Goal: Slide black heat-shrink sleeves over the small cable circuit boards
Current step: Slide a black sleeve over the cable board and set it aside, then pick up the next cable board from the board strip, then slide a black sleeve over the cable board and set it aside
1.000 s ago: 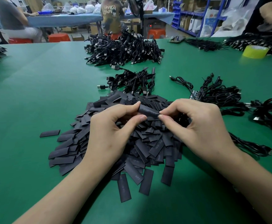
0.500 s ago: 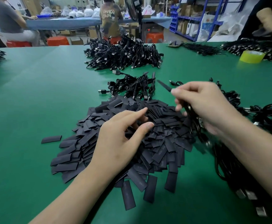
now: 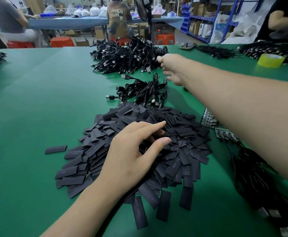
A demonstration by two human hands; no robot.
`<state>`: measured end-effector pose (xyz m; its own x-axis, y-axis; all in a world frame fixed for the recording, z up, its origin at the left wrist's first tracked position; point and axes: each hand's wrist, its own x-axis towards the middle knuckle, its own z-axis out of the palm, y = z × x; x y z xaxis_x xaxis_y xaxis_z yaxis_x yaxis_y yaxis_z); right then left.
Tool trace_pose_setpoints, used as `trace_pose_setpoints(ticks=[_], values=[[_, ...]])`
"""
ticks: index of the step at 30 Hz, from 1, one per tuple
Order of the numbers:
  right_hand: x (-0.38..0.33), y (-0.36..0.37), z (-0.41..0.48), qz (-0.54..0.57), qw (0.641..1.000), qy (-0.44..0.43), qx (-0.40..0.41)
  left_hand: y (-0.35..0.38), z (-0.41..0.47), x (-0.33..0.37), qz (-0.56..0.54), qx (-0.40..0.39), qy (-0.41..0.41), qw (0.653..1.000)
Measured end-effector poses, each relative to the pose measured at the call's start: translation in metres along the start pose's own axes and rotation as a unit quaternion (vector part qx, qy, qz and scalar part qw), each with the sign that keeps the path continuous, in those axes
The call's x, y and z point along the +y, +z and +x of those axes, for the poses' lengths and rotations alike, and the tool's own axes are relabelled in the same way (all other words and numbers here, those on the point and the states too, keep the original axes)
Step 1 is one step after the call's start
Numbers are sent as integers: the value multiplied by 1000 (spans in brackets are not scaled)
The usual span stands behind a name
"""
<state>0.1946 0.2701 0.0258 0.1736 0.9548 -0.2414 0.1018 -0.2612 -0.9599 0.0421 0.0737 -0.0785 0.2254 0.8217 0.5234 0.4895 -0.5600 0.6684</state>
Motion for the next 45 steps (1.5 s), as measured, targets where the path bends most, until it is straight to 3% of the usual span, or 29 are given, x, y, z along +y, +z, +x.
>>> trace_pose_setpoints(ticks=[4,7,11,15,22,24,26,28,29,31,34,41,45], values=[[25,-37,-31,-193,973,-126,1,0,0,0,12,-6,9,1000],[54,-78,-72,-381,902,-201,-30,0,1,2,20,-13,15,1000],[82,-128,-114,-597,789,-140,-42,-1,1,3,27,-18,20,999],[107,-151,-123,-663,744,-72,46,-1,0,5,30,-21,25,999],[123,-153,-124,-625,772,-94,66,-1,0,5,40,-25,25,999],[123,-155,-125,-559,816,-133,65,-1,0,5,37,-26,24,999],[119,-157,-129,-426,889,-163,44,0,-1,6,35,-28,25,999],[110,-155,-140,-226,960,-163,-41,0,-1,6,34,-32,31,998],[106,-152,-144,-138,974,-157,-90,0,-1,6,32,-33,36,998],[104,-139,-152,-44,976,-146,-155,-1,-2,7,30,-31,47,998],[112,-109,-158,-41,967,-139,-210,0,0,10,15,-32,47,998],[131,-77,-166,1,966,-158,-203,1,1,7,-110,-76,-51,990],[132,-74,-166,17,964,-153,-215,0,2,6,-161,-104,-68,979]])
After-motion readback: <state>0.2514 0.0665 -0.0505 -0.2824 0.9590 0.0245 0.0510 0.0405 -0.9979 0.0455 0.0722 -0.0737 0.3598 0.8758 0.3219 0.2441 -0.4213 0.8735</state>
